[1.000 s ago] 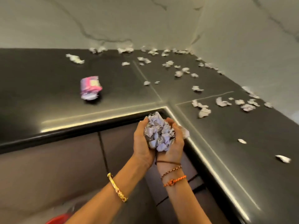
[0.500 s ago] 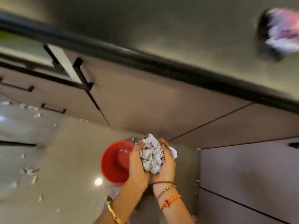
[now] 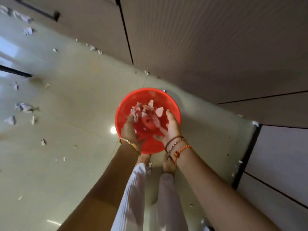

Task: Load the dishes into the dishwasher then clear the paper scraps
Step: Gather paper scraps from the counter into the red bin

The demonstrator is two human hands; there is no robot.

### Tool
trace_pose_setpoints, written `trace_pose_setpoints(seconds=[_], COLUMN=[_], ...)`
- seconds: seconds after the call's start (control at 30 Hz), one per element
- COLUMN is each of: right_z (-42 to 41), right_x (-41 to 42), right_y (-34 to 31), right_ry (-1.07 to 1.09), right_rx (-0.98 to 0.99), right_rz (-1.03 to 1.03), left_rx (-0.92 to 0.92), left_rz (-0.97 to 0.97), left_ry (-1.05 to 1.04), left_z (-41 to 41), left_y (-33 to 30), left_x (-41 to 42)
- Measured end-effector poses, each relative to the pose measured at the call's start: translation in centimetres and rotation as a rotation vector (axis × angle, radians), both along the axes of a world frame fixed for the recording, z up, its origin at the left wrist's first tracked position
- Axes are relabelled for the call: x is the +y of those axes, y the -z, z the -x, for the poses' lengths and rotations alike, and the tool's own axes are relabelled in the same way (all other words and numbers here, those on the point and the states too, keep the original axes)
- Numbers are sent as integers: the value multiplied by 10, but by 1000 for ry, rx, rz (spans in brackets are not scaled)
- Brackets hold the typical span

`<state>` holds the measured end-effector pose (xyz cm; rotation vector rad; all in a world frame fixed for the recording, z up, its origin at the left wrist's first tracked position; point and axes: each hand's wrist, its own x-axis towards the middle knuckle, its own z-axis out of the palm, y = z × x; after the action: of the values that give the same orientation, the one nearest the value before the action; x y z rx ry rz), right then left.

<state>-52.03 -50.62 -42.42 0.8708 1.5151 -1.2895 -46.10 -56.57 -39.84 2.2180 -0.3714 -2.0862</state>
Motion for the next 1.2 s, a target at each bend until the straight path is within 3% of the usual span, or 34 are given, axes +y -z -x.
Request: trace_pose_setpoints(seconds=[0.17, 0.33, 0.53, 0.7, 0.87, 0.97, 1.07, 1.2], right_z=[7, 29, 57, 55, 58, 65, 75, 98], right_x=[7, 3, 29, 92, 187, 253, 321, 411], right_y=[-16, -90, -264, -388, -464, -497, -523, -532], right_ry=[142, 432, 609, 524, 490, 544, 587, 558], right_rx=[105, 233, 325, 638, 1077, 1316, 1440, 1486], right_rz=[-47, 11, 238, 297, 183, 40, -139, -440], left_rx=[-66, 33, 275, 480, 723, 909, 1028, 1130], left_rz=[53, 92, 58, 116, 157, 166, 123, 103], left_ry=[-109, -20, 65, 336, 768, 916, 1036, 1041], left_z=[-15, 6, 45, 81, 119, 144, 168, 206], left_y=[17, -48, -199, -328, -416, -453, -483, -500], left_x=[2, 8, 20, 62, 144, 209, 276, 359])
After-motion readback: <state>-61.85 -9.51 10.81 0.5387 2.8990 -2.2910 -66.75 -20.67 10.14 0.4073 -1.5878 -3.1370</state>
